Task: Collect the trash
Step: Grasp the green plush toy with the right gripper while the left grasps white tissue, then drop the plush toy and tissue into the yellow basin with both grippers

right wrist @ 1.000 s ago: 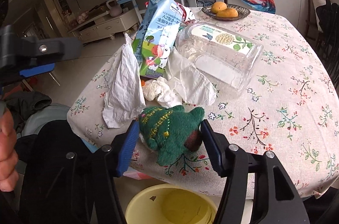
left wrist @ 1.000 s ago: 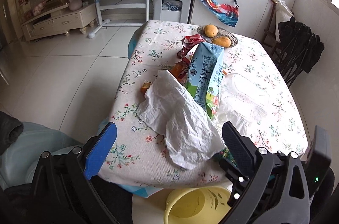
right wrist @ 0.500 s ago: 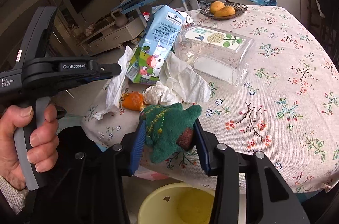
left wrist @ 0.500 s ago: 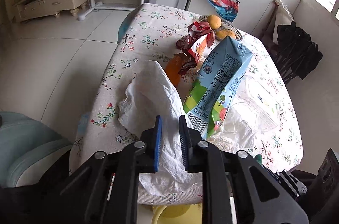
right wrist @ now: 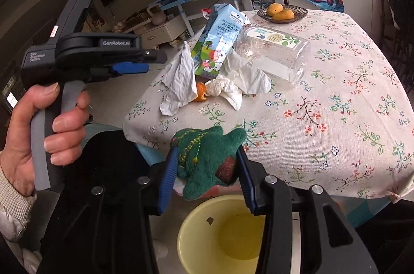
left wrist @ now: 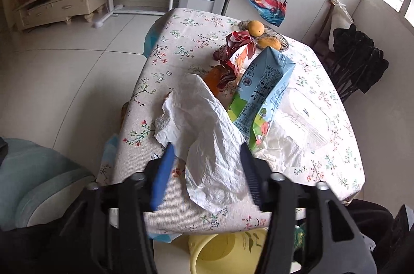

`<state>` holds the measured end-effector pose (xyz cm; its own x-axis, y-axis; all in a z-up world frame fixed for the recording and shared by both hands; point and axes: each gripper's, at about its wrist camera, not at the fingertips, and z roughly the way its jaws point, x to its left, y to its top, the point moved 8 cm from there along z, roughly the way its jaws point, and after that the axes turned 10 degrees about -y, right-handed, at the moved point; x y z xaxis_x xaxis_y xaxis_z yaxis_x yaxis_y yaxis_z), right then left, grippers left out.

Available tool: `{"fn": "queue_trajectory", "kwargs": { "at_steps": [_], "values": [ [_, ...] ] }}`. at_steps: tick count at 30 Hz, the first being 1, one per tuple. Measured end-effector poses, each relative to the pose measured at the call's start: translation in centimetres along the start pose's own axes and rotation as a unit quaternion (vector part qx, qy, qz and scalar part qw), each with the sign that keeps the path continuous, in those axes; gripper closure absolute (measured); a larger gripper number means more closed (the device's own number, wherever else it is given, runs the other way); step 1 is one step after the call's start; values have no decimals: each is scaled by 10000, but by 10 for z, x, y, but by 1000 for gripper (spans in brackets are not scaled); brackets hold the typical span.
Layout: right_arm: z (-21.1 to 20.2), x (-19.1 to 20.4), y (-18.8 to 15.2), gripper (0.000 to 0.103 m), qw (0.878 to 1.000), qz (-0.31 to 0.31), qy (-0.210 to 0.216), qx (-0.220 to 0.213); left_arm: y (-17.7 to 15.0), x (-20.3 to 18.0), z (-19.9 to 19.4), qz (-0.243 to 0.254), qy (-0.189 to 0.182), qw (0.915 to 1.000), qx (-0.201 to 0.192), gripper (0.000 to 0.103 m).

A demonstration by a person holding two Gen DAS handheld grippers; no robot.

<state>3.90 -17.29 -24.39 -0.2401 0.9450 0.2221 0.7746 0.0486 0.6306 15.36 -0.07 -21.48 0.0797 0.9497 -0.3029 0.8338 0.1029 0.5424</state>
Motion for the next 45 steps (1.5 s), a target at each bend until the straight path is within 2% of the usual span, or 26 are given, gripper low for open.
{"fn": "queue_trajectory", "kwargs": {
  "at_steps": [1, 4, 5, 6, 7, 8, 9, 10, 18, 21, 23, 25, 28, 32, 35, 38, 42, 45],
  "values": [
    [2, 0, -2, 59, 10000, 3, 6, 35, 2, -2, 8, 76, 152, 9999, 9, 30],
    [7, -2, -3, 59, 9999, 41, 35, 99, 6, 0, 34, 127, 381, 9991, 150, 30],
    [7, -2, -4, 59, 9999, 47, 51, 116, 7, 4, 41, 92, 403, 9990, 187, 36],
    [9, -2, -5, 59, 9999, 46, 63, 135, 8, 4, 46, 31, 256, 9995, 200, 40],
    [11, -3, -6, 59, 9998, 51, 74, 159, 9, 3, 47, -57, 59, 9998, 190, 55],
    [12, -3, -7, 59, 9998, 55, 80, 189, 10, 2, 46, -100, -31, 9998, 182, 79],
    [14, -3, -8, 59, 9997, 57, 79, 218, 11, 1, 43, -95, -32, 9998, 188, 93],
    [15, -4, -9, 59, 9996, 60, 79, 250, 12, 1, 39, -115, -101, 9998, 149, 98],
    [19, 2, -23, 59, 9983, -125, -56, 561, 2, -2, -20, -82, -491, 9985, -246, 100],
    [25, 4, -42, 57, 9951, -244, -111, 949, -14, -13, -44, 53, -675, 9974, -258, 100],
    [31, 5, -57, 52, 9908, -360, -188, 1290, -28, -22, -56, 170, -785, 9966, -202, 100],
    [31, 3, -66, 49, 9891, -404, -331, 1377, -43, -31, -65, 263, -888, 9956, -129, 100],
    [18, -6, -56, 44, 9932, -184, -442, 1061, -63, -42, -76, 379, -1005, 9942, -34, 100],
    [-14, -27, -28, 35, 9972, 265, -658, 220, -90, -60, -84, 589, -1159, 9914, 152, 100],
    [-42, -42, -5, 26, 9937, 592, -779, -553, -108, -76, -85, 729, -1332, 9877, 366, 100],
    [-66, -52, 8, 25, 9865, 773, -876, -1146, -129, -90, -81, 892, -1509, 9826, 620, 100],
    [-77, -56, 16, 24, 9804, 895, -943, -1484, -162, -109, -68, 945, -1881, 9698, 1236, 100],
    [-79, -61, 15, 24, 9789, 961, -917, -1553, -188, -116, -57, 974, -1948, 9624, 1624, 100]
  ]
}}
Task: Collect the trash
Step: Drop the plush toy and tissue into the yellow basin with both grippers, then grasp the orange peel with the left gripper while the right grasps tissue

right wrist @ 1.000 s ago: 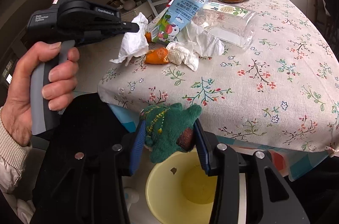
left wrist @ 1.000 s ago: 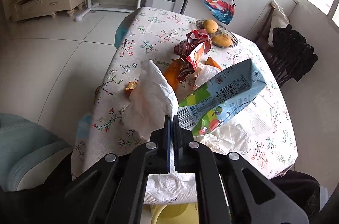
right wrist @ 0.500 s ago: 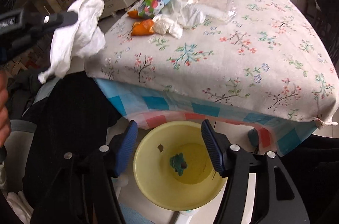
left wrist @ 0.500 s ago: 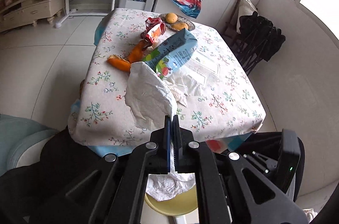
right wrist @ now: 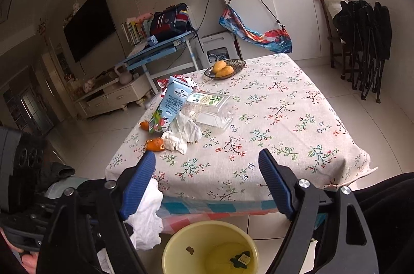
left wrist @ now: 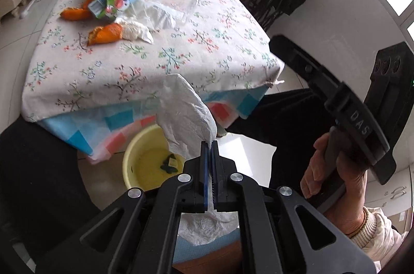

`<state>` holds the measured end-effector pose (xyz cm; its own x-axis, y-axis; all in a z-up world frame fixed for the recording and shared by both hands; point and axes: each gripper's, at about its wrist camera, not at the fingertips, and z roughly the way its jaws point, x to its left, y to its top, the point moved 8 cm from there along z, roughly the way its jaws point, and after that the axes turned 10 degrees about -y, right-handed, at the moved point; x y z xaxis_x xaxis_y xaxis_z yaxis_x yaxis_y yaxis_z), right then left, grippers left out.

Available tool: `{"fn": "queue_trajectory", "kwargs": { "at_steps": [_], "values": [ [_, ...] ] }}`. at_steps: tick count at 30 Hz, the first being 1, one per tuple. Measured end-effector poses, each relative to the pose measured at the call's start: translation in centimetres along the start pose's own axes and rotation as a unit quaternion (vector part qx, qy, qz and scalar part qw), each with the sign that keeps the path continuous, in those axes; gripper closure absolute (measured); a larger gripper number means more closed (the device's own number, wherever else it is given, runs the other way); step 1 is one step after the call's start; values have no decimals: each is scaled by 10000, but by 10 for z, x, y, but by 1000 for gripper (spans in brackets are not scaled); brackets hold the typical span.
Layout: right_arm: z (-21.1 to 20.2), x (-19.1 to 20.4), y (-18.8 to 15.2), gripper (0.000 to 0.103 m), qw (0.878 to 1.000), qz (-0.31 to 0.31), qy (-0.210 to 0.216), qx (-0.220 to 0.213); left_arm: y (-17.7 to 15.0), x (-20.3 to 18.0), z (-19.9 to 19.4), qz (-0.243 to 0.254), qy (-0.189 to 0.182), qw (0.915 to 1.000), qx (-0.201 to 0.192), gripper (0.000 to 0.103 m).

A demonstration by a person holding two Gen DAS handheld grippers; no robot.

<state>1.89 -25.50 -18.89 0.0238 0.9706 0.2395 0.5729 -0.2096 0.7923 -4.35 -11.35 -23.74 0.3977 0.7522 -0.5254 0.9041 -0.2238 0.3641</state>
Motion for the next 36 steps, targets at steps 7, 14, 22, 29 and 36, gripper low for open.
{"fn": "queue_trajectory", "kwargs": {
  "at_steps": [7, 14, 22, 29, 36],
  "values": [
    [-3, -9, -5, 24, 9999, 167, -19, 37, -20, 15, 18, -285, 19, 9986, 442, 79],
    [-7, -10, -9, 24, 9999, 125, -33, 35, -1, 10, -11, 191, 714, 9971, -178, 57],
    [-11, -7, -12, 24, 10000, 4, -44, -10, 33, 8, -70, 843, 2007, 9668, -1339, 39],
    [-15, -6, -12, 24, 9998, -122, -121, 22, 44, 40, -107, 412, 2154, 9598, -1752, 39],
    [-9, 8, -15, 24, 9993, -312, -21, 181, 54, 66, -131, 183, 2373, 9489, -2071, 38]
  ]
}}
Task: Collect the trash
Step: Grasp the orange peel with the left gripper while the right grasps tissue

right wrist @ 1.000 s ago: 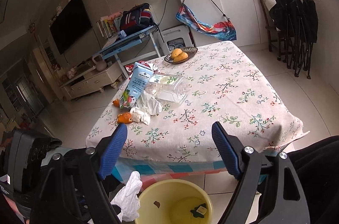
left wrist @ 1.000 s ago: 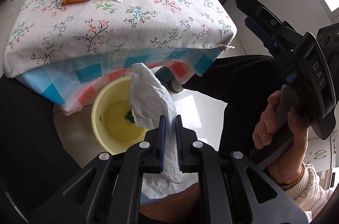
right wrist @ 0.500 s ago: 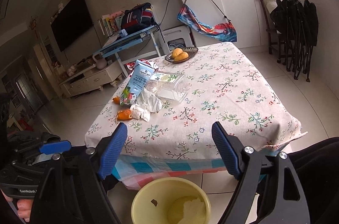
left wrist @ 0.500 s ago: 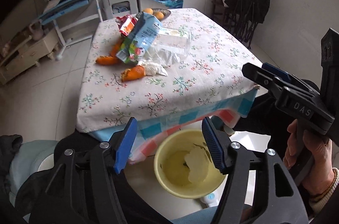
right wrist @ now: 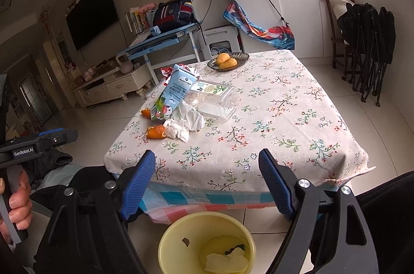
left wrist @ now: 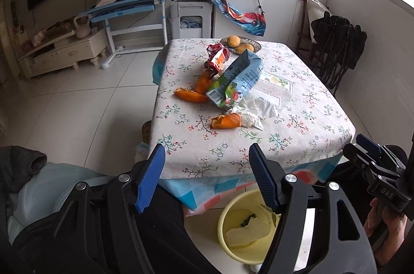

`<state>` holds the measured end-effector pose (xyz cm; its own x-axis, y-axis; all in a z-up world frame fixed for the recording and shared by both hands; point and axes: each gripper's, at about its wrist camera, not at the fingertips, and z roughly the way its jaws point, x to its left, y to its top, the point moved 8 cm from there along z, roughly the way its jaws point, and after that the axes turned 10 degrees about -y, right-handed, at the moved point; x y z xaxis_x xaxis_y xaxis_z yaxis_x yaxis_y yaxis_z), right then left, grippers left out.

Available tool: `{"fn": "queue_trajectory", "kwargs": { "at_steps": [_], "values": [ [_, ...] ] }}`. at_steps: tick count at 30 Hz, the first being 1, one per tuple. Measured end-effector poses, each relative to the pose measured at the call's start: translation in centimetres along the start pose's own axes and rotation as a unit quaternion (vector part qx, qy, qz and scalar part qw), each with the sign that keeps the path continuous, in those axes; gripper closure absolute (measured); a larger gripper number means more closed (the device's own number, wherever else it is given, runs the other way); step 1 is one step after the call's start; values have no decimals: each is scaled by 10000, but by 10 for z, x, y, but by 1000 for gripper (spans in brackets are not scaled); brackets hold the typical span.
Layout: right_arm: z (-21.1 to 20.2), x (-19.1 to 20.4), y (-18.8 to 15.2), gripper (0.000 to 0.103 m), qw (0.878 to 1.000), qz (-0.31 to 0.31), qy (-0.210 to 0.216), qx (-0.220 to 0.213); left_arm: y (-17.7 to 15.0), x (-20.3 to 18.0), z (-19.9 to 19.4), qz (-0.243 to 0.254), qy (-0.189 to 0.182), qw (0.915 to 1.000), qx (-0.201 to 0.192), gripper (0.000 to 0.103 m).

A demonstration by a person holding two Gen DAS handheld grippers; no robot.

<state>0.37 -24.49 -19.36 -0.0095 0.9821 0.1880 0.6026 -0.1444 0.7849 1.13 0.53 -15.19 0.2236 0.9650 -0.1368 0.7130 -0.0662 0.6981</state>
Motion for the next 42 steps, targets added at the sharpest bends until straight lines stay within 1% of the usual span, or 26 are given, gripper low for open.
{"fn": "queue_trajectory", "kwargs": {
  "at_steps": [4, 8, 10, 13, 14, 18, 22, 25, 28, 32, 37, 39, 42],
  "values": [
    [3, 3, -1, 24, 10000, -2, 28, 52, -3, 15, 7, -171, 39, 9998, 70, 38],
    [4, 3, 2, 24, 9998, 155, 104, 109, -1, 22, 13, -217, 52, 9997, 114, 38],
    [2, 8, 4, 24, 9995, 211, 198, 101, 0, 21, 18, -216, 39, 9996, 150, 38],
    [4, 15, -1, 23, 9996, -13, 219, 149, 2, 19, 28, -120, 29, 9997, 210, 37],
    [5, 14, -2, 23, 9995, -1, 249, 187, 2, 18, 32, -108, 35, 9997, 235, 37],
    [4, 5, 7, 23, 9994, 158, 285, 115, 1, 14, 53, -102, 42, 9990, 434, 37],
    [15, 2, 8, 23, 9988, 147, 365, 281, 6, 4, 67, 96, -3, 9989, 459, 37],
    [23, 5, 9, 23, 9983, 39, 426, 389, 11, -1, 83, 303, -103, 9985, 433, 37],
    [31, 4, 13, 23, 9979, -28, 469, 438, 17, -6, 99, 524, -312, 9974, 391, 37],
    [48, 5, 17, 23, 9966, 10, 557, 614, 18, -8, 131, 886, -507, 9931, 574, 37],
    [64, 15, 21, 25, 9940, 42, 749, 797, 21, 0, 167, 852, -887, 9888, 840, 37],
    [69, 19, 19, 26, 9929, 19, 808, 871, 21, 1, 178, 870, -1012, 9867, 927, 40],
    [74, 25, 14, 28, 9913, -28, 865, 988, 22, -3, 191, 924, -1239, 9824, 1044, 48]
  ]
}}
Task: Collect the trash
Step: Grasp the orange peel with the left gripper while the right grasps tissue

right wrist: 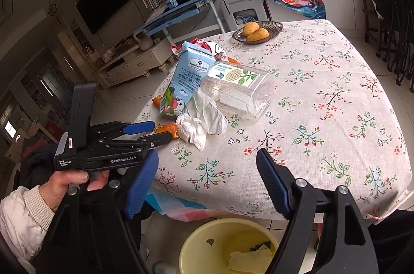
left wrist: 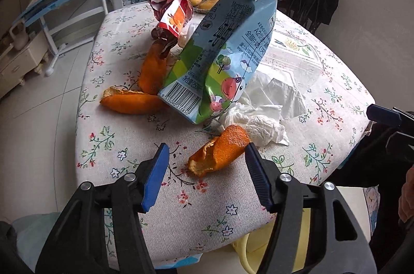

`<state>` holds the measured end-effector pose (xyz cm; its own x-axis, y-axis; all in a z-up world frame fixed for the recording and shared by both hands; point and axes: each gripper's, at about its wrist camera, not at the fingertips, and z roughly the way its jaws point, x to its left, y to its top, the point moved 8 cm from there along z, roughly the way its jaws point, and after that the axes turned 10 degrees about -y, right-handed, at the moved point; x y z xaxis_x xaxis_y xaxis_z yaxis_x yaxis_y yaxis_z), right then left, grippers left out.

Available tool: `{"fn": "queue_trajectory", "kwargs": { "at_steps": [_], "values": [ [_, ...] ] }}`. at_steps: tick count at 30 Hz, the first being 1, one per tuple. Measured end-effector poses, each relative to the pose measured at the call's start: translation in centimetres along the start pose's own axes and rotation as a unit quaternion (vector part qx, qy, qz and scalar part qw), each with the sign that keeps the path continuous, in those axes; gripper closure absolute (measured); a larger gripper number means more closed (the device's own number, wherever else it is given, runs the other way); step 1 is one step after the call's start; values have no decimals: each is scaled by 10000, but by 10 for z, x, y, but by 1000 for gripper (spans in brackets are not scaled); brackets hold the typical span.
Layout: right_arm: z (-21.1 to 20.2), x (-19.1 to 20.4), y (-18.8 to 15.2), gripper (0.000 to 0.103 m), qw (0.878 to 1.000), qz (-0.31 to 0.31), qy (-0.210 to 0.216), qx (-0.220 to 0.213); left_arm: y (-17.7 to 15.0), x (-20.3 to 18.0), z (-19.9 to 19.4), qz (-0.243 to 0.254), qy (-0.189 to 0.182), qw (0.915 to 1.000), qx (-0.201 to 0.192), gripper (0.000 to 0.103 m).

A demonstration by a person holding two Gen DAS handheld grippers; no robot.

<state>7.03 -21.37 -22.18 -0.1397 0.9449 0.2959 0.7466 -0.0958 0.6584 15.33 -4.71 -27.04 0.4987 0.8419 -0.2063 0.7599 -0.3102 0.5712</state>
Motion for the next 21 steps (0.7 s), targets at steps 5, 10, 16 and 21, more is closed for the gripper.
{"fn": "queue_trajectory", "kwargs": {
  "at_steps": [5, 10, 16, 21],
  "values": [
    [9, 2, -3, 31, 9999, -6, 42, 161, 2, 1, 8, 18, -110, 9999, 66, 75],
    [18, 15, 1, 35, 9995, -154, 154, 231, 0, 8, 3, -158, 41, 9998, 123, 84],
    [41, 49, 9, 43, 9972, -613, 299, 295, -17, 20, -22, -590, 455, 9972, -48, 84],
    [64, 68, 15, 48, 9937, -1061, 166, 321, -30, 30, -40, -952, 646, 9932, -170, 84]
  ]
}}
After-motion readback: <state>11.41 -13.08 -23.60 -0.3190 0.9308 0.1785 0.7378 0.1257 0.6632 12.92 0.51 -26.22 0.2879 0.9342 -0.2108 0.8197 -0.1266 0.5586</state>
